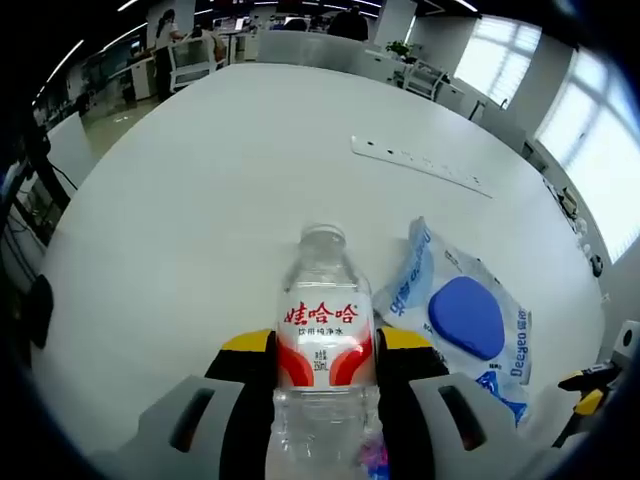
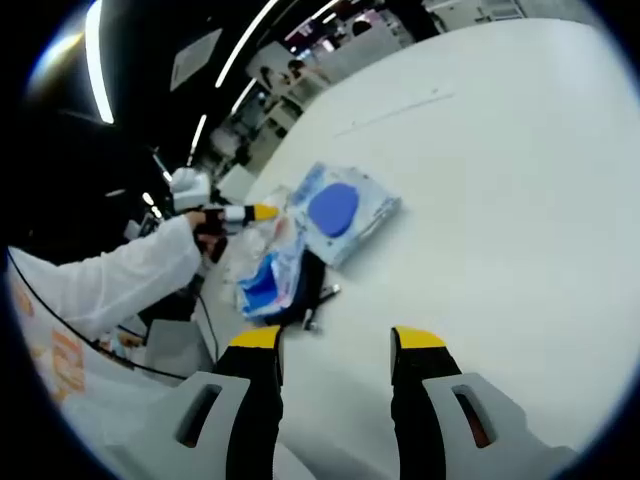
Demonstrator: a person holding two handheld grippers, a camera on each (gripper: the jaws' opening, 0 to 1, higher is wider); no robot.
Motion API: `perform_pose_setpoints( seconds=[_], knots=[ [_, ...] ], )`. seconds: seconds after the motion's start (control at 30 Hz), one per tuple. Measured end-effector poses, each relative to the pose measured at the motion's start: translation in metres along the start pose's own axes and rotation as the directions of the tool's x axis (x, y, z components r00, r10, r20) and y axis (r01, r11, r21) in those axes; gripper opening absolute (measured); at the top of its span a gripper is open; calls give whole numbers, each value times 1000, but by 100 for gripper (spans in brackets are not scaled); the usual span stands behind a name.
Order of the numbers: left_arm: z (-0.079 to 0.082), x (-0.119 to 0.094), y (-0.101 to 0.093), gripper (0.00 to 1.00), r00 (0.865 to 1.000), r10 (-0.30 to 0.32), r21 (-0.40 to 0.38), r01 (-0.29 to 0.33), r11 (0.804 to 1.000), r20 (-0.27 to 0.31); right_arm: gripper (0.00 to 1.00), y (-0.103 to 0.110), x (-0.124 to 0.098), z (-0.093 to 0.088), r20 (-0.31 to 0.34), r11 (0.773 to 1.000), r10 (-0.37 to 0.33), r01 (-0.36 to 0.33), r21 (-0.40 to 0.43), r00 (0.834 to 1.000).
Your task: Arrange the tabletop items into an orderly group along one side of the table until the central work area is clear of visible clutter.
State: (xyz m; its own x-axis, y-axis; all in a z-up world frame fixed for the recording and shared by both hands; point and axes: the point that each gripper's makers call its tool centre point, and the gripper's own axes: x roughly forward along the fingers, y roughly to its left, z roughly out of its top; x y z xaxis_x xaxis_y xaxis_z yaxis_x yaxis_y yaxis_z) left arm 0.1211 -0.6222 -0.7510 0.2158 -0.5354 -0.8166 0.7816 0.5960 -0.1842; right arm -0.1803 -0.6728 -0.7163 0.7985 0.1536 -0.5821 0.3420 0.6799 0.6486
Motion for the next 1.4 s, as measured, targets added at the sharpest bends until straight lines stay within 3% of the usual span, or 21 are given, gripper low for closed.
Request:
perform_pose_setpoints(
  seconds=[0.33, 0.4, 0.47, 0.53, 0.63, 0.73, 0.77, 0.87, 1.0, 1.03, 1.13, 1.2, 1.4],
  knots=[
    [0, 3, 1, 41, 999, -6, 22, 6, 1000, -36, 41, 0, 6, -7, -36, 1000, 10, -9, 13, 999],
    [2, 5, 0, 45, 999, -7, 15, 7, 1000, -37, 41, 0, 7, -8, -42, 1000, 12, -12, 19, 999],
    [7, 7, -1, 57, 999, -2, 14, 2, 1000, -34, 41, 1, 8, -8, -45, 1000, 16, -15, 21, 999],
    [7, 10, -4, 63, 998, -1, 42, 3, 999, -60, 41, 1, 8, -8, -46, 1000, 16, -15, 24, 999],
    [0, 16, 0, 60, 991, 39, 132, -22, 991, -130, 41, -2, 9, -9, -50, 1000, 14, -13, 28, 999],
    [-1, 22, 0, 58, 989, 54, 152, -33, 988, -141, 41, -5, 8, -9, -49, 999, 9, -7, 36, 999],
    [5, 24, 3, 58, 991, 71, 183, -49, 982, -115, 41, -7, 7, -8, -45, 999, 6, -5, 40, 999],
    [8, 26, 4, 61, 990, 88, 149, -71, 986, -109, 41, -11, 5, -7, -38, 999, -1, 3, 51, 999],
    [12, 27, 13, 46, 990, 136, 162, -126, 979, -48, 41, -15, 3, -4, -24, 998, -12, 14, 64, 1000],
    [10, 24, 13, 45, 988, 141, 154, -131, 979, -59, 41, -16, 3, -3, -21, 998, -14, 15, 67, 1000],
    [12, 25, 12, 43, 989, 131, 143, -121, 982, -66, 41, -15, 3, -2, -17, 997, -15, 16, 71, 1000],
    [15, 23, 11, 41, 992, 118, 83, -114, 990, -50, 41, -15, 3, -2, -17, 997, -12, 13, 73, 1000],
    [16, 12, 10, 39, 993, 117, 88, -116, 989, -9, 40, -14, 0, 0, 0, 997, -11, 11, 79, 1000]
  ],
)
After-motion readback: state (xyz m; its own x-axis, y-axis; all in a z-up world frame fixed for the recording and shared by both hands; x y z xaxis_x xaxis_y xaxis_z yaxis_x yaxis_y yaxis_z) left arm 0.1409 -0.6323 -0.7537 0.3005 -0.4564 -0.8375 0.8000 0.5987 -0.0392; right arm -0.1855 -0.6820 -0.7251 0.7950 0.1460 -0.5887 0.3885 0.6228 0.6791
